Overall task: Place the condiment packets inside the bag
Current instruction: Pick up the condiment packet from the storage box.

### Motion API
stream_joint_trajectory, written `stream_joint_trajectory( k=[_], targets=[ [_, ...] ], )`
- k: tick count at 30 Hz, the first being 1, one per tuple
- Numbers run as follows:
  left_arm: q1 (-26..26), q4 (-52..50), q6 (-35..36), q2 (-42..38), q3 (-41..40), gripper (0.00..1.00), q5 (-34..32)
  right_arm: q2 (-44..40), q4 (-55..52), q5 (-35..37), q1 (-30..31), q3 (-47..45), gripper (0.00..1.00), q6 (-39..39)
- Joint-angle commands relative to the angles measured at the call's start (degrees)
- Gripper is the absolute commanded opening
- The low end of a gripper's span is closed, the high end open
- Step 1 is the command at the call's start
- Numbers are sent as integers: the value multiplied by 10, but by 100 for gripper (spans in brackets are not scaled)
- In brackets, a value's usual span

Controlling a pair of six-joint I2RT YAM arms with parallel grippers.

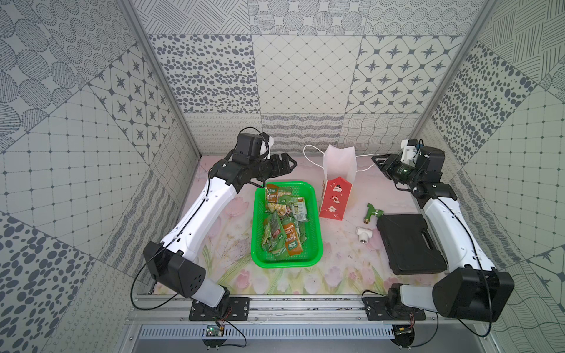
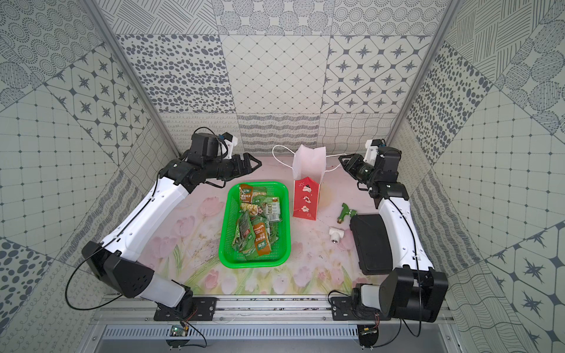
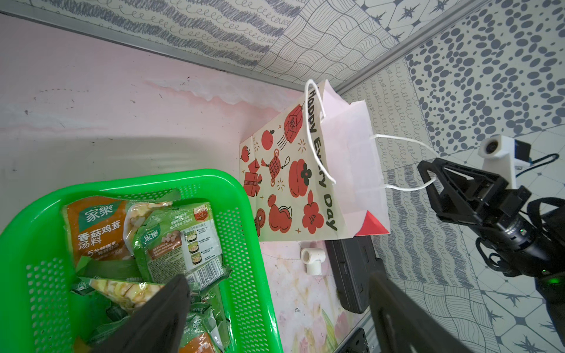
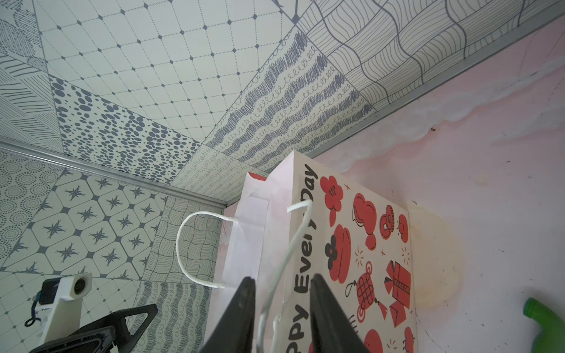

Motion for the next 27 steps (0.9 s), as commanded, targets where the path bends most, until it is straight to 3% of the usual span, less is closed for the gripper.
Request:
stream_joint_trajectory(
  k=[1,6,13,27],
  targets=[
    [2,32,-15,-85,-108,96,-44,-15,24,-4,-2,-17,33,4],
    [2,42,-36,-146,-225,99,-80,-18,24,1,-2,-40,31,-1],
    [-6,25,-44,-171,-305,98,-117,-32,26,2,-2,-57,30,-6],
    [-78,-49,-51,-135,-331,68,-266,-31,44,-4,-2,-78,30,-2]
  ],
)
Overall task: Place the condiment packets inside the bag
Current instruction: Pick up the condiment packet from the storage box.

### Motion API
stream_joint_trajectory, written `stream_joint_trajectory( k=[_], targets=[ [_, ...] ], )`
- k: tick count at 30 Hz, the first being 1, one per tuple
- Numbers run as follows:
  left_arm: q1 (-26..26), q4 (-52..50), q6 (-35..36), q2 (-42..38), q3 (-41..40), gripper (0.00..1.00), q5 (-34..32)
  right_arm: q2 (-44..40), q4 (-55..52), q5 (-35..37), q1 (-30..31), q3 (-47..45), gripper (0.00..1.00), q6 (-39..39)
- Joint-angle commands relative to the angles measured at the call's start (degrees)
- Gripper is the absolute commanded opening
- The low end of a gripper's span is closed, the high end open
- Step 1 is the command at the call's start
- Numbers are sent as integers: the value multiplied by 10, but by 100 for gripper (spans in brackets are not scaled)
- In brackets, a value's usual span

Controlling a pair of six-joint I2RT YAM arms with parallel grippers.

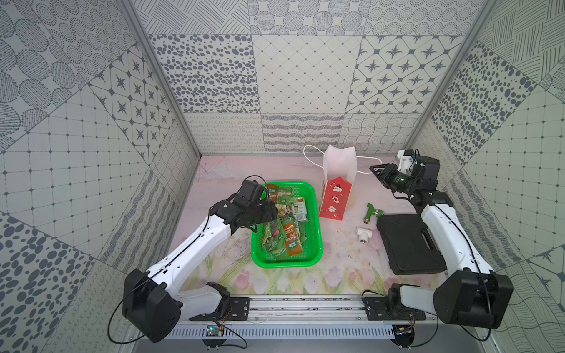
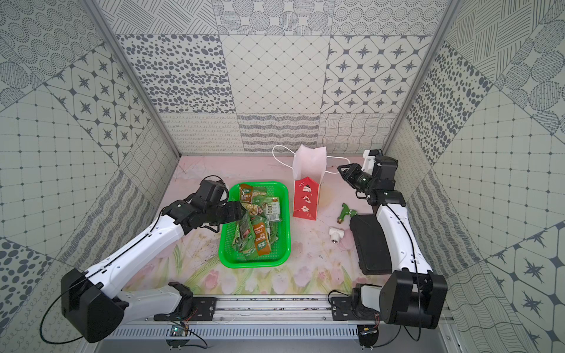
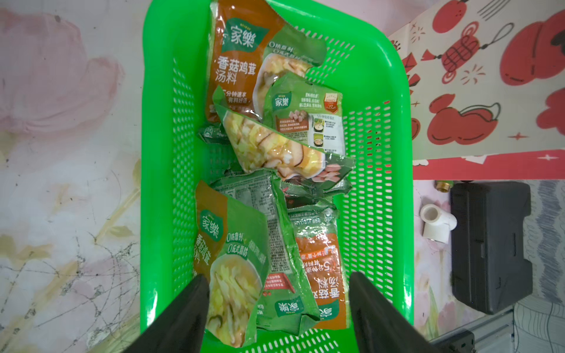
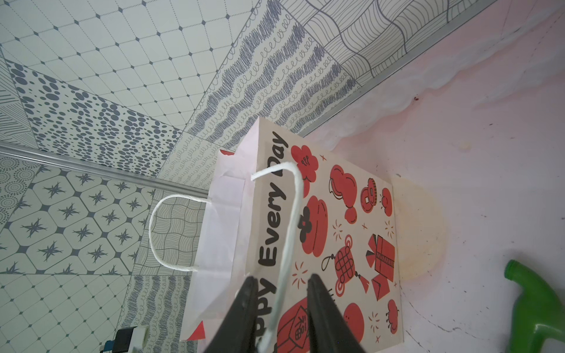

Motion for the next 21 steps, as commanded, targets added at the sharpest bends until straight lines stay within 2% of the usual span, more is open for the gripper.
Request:
stream_joint_trajectory(
  k=[1,7,11,17,21],
  targets=[
    [-24,-36,-8,22,0,66,-97,-7,31,-5,-2,-7,30,0],
    [-31,-28,-14,69,3,55,-106,-4,37,-10,-4,-12,30,3],
    [-34,-19,-16,99,4,40,-104,-5,41,-13,-6,-14,30,6],
    [-41,-34,-19,105,19,0,-120,-6,45,-17,-9,-20,30,7],
    [-47,-63,-11,67,46,0,-146,-5,51,-20,-10,-22,18,11]
  ],
)
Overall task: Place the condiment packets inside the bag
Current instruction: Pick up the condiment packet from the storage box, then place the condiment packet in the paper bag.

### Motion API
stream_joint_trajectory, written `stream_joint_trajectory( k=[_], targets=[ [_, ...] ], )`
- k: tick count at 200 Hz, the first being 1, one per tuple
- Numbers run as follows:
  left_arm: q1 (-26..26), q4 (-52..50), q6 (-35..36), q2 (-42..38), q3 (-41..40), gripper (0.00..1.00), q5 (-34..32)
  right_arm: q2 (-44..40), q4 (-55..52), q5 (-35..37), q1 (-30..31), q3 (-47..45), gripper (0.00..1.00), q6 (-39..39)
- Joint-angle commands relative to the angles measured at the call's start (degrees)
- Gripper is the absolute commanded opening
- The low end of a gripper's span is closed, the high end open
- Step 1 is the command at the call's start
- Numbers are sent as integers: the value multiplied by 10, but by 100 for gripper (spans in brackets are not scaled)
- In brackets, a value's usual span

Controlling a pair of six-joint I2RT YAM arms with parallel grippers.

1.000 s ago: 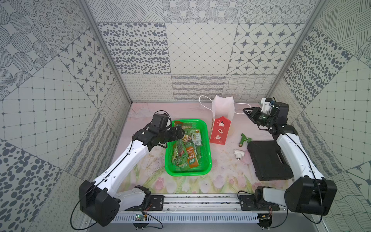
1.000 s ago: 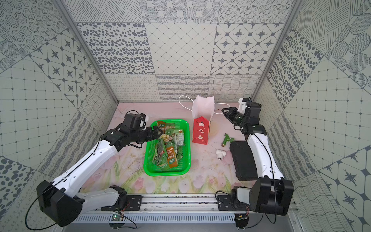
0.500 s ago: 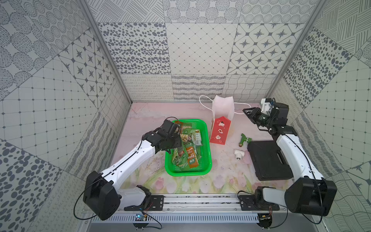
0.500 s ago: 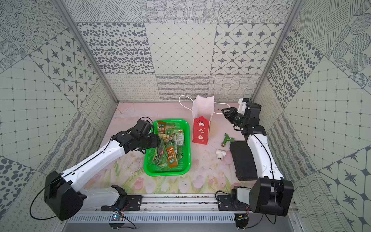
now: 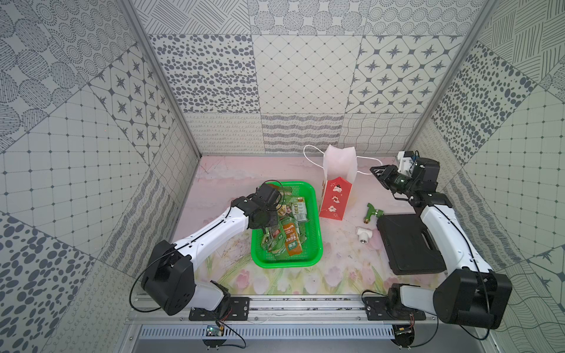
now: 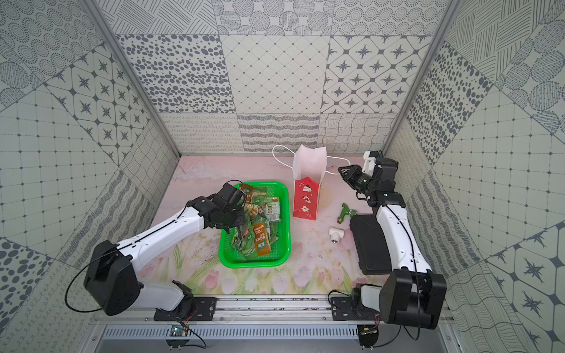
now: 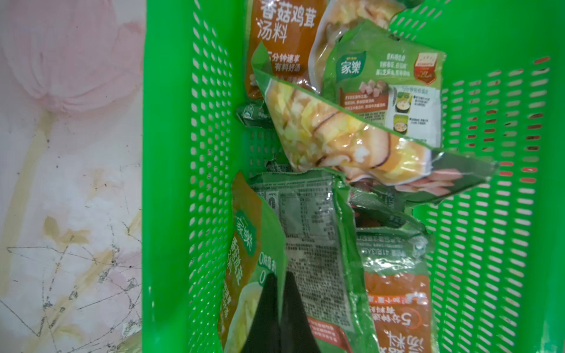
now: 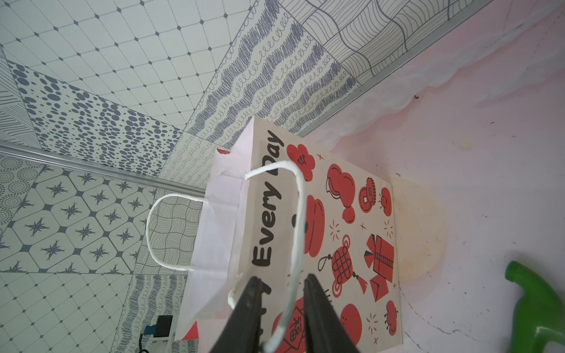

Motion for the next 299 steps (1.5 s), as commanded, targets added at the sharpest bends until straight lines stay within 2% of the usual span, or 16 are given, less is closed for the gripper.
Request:
stream_joint_trajectory(
  k=[1,33,67,95,147,204,227,255,279,299],
  targets=[
    [-9,-44,4,-45,35,0,-51,-6,33,-10,-3,-6,14,4],
    [-10,-34,12,-113,61,0,-41,-6,37,-12,-3,-7,0,8],
    [-11,2,26,-151,101,0,-1,-6,37,-14,-3,-8,0,8],
    [-11,69,47,-169,124,0,57,-7,38,-16,-3,-8,0,8],
    [-22,194,63,-155,186,0,164,-4,40,-18,-3,-9,0,10],
    [-84,303,73,-51,286,0,199,-2,42,-19,-3,-10,0,11],
    [-113,325,94,9,339,0,184,-2,43,-22,-4,-10,0,11],
    [-121,343,103,85,407,0,167,-1,44,-23,-4,-9,0,11],
    [-121,325,114,157,482,0,137,5,45,-27,-4,-9,0,12],
    [-121,240,119,234,589,0,118,8,46,-30,-4,-8,0,12]
  ],
)
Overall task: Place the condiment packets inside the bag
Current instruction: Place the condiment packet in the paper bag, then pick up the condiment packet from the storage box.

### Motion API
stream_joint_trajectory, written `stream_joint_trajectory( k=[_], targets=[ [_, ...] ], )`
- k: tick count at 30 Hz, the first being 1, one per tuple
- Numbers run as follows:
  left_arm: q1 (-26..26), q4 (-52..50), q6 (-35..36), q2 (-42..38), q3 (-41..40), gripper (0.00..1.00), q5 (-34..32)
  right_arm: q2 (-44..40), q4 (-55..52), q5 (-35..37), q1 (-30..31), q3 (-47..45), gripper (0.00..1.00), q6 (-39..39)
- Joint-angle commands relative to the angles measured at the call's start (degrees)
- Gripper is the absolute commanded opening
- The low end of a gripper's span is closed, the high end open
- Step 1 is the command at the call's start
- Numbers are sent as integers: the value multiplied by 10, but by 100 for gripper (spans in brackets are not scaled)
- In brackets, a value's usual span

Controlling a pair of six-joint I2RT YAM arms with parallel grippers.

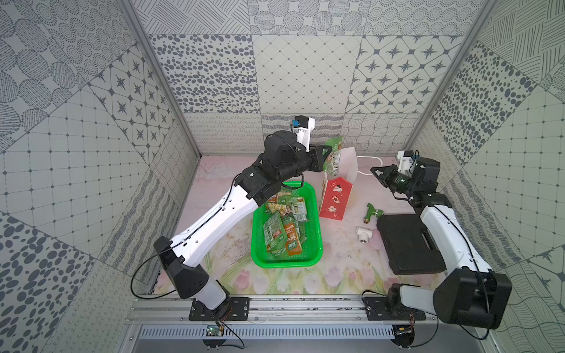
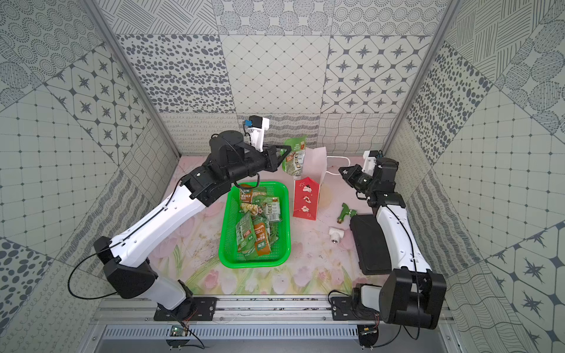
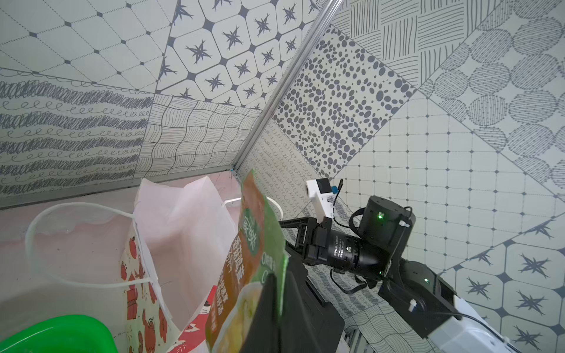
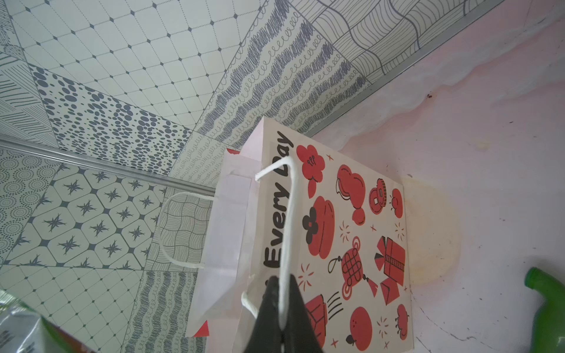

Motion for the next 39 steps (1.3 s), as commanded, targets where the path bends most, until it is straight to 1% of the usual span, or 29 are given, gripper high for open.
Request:
stream_joint_trajectory(
  k=[1,5,11,13,16,21,22,25,26,28,29,31,34,36,39],
  targets=[
    [-4,-22,36,120,158,0,-37,7,28,-13,-2,-4,0,3],
    [-4,-98,28,195,246,0,-29,8,29,-17,-2,-2,0,2],
    [-4,-211,19,264,323,0,-45,12,29,-20,-3,-2,0,2],
    [-4,-246,12,281,347,0,-39,13,29,-21,-3,-2,0,2],
    [-4,-289,-3,299,371,0,-28,15,29,-22,-2,-1,0,2],
    [-3,-333,-17,309,381,0,-13,17,30,-23,-3,-2,0,2],
    [-3,-339,-19,307,382,11,-9,17,30,-23,-3,-2,0,2],
    [-3,-347,-21,298,383,55,-4,19,32,-24,-3,-2,0,3],
    [-3,-348,-20,294,384,68,-3,20,32,-24,-3,-2,0,3],
    [-3,-349,-19,283,386,78,-3,20,34,-26,-3,-2,0,4],
    [-3,-350,-18,276,386,81,-1,20,33,-26,-3,-2,0,4],
    [-4,-355,-18,262,385,85,2,21,34,-26,-2,-3,0,4],
    [-4,-368,-16,236,372,89,3,20,35,-26,-3,-3,0,6],
    [-4,-372,-13,211,341,91,3,22,36,-27,-3,-4,0,5],
    [-4,-361,-8,154,249,96,-11,23,36,-27,-3,-4,0,6]
  ],
)
